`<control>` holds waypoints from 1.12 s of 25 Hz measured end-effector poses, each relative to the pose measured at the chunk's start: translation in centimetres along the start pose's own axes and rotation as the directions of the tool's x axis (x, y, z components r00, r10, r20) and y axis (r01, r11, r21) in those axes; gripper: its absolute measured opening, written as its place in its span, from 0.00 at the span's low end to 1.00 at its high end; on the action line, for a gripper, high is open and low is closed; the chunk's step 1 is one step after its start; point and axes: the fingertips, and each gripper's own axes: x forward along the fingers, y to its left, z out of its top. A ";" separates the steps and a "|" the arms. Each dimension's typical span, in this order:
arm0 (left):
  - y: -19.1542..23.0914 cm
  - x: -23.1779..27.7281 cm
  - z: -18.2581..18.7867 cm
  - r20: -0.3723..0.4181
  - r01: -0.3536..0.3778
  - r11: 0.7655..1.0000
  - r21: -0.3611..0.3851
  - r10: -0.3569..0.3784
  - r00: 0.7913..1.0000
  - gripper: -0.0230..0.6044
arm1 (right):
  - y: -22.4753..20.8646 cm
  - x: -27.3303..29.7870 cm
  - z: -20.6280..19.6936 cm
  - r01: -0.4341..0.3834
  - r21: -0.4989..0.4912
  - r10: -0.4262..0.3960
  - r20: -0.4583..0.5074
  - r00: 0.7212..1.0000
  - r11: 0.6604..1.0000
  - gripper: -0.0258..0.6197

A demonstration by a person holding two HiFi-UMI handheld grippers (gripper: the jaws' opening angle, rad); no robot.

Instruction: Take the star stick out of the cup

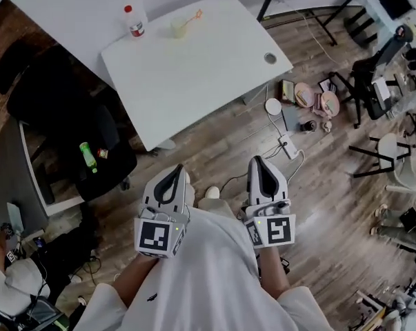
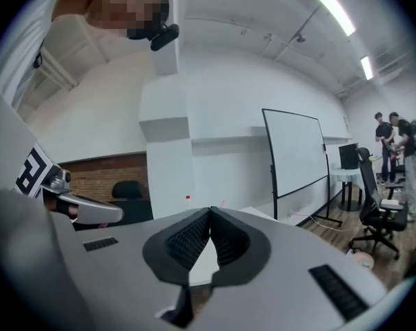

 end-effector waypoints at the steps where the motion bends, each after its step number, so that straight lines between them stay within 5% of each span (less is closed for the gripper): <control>1: -1.5 0.1 0.1 0.000 0.016 1.000 0.006 -0.016 1.000 0.03 | -0.9 -1.1 -0.3 0.011 0.022 -0.011 0.002 1.000 1.000 0.04; 9: -12.1 1.0 0.5 0.062 0.096 0.994 0.048 -0.099 0.993 0.03 | -6.3 -9.5 -0.2 0.062 0.084 -0.069 0.084 0.994 0.995 0.04; 19: -11.0 0.8 0.7 0.019 0.037 0.997 0.068 -0.038 0.999 0.03 | -4.9 -8.1 0.6 -0.024 0.091 0.014 0.103 0.995 0.996 0.04; 28: -7.3 4.7 0.1 0.020 0.031 0.999 0.044 -0.032 0.999 0.03 | -5.6 -2.7 -1.2 -0.013 0.102 0.006 0.066 0.998 0.995 0.04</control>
